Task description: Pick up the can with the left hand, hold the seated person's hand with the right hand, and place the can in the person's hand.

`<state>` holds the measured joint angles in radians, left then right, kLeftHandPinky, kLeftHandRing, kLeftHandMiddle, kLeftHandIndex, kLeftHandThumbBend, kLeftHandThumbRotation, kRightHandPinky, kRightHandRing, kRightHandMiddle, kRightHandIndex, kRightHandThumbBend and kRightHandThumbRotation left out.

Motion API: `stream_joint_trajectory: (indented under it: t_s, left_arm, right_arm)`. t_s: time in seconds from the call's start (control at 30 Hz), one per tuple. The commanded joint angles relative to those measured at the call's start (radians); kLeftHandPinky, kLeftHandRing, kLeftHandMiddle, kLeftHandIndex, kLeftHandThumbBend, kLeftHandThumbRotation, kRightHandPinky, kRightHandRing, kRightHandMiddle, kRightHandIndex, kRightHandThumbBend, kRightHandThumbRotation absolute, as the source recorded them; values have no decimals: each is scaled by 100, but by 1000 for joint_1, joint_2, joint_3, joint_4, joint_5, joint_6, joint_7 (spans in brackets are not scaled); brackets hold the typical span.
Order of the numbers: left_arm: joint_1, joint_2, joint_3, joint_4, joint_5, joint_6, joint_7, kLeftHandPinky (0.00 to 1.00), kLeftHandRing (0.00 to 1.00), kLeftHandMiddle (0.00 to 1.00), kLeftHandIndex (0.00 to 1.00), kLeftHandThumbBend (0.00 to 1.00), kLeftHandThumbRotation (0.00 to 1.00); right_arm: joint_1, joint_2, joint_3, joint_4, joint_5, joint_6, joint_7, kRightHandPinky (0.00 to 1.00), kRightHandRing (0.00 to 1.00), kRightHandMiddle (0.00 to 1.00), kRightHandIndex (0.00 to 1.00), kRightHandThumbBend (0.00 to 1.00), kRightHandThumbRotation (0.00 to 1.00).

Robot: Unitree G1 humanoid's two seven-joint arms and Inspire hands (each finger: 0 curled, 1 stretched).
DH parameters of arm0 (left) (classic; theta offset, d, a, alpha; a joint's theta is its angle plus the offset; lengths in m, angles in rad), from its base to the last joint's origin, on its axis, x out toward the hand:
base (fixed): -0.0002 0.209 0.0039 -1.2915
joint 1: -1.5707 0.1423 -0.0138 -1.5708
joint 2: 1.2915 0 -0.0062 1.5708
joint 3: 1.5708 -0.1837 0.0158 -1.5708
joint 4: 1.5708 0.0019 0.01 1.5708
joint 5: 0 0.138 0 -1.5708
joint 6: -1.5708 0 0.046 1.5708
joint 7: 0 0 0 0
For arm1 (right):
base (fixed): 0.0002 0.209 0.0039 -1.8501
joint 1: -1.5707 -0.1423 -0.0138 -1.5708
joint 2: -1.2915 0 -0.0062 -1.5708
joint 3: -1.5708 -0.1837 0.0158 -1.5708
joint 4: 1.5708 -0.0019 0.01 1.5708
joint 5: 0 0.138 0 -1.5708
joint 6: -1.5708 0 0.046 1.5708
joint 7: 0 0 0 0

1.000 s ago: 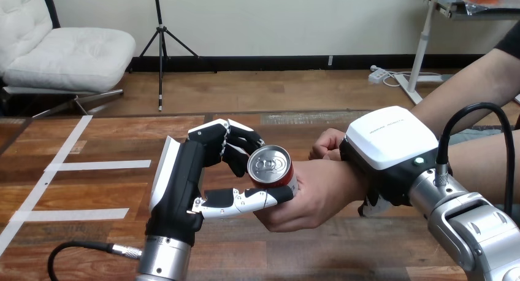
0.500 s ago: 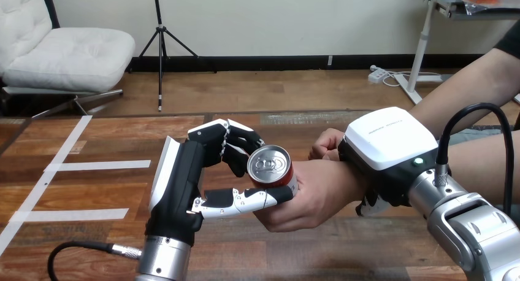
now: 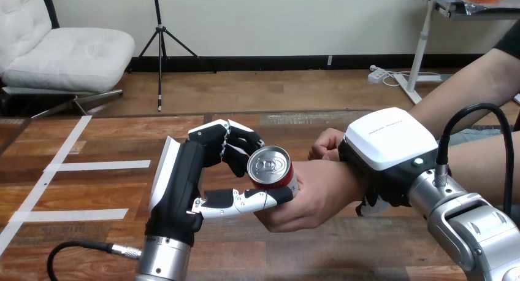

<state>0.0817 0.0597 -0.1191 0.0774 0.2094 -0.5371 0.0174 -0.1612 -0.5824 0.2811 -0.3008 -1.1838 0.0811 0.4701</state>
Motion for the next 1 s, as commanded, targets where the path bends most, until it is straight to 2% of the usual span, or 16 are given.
stream_joint_trajectory:
  t_s: [0.0, 0.03, 0.1, 0.2, 0.3, 0.33, 0.43, 0.63, 0.97]
  left_arm:
    - [-35, 10, -11, -81, 4, 15, -21, 37, 43, 47, 47, 72, 0]
    - [-36, 15, -13, -83, 3, 20, -29, 40, 48, 53, 52, 74, 0]
    - [-38, 29, -18, -89, 8, 33, -46, 42, 51, 56, 56, 75, 0]
    - [-45, 56, -24, -95, 34, 44, -71, 51, 62, 67, 66, 79, 5]
    - [-52, 83, -28, -102, 74, 54, -88, 64, 76, 80, 79, 82, 13]
    - [-53, 89, -28, -106, 87, 59, -91, 74, 84, 87, 87, 84, 20]
    - [-57, 103, -30, -109, 107, 66, -103, 85, 92, 93, 93, 87, 28]
    - [-59, 111, -33, -118, 109, 85, -123, 97, 98, 99, 99, 96, 40]
    - [-69, 125, -37, -109, 117, 72, -125, 100, 100, 100, 100, 100, 48]
  right_arm:
    - [-72, 16, -10, 24, -12, 16, -15, 29, 38, 46, 55, 72, 0]
    - [-73, 13, -9, 25, -15, 14, -12, 34, 44, 52, 58, 73, 0]
    - [-72, 10, -8, 24, -19, 13, -7, 37, 47, 56, 61, 73, 0]
    - [-70, 9, -10, 19, -19, 16, 5, 46, 57, 65, 66, 74, 0]
    - [-68, 2, -11, 15, -19, 12, 15, 55, 66, 73, 73, 77, 0]
    - [-68, -2, -12, 15, -20, 9, 14, 61, 71, 77, 76, 80, 1]
    - [-67, -8, -11, 16, -24, 3, 14, 67, 77, 82, 80, 83, 3]
    - [-67, -13, -8, 16, -35, 3, 22, 77, 87, 91, 88, 86, 9]
    - [-69, -16, -5, 14, -62, -1, 32, 86, 96, 98, 94, 86, 15]
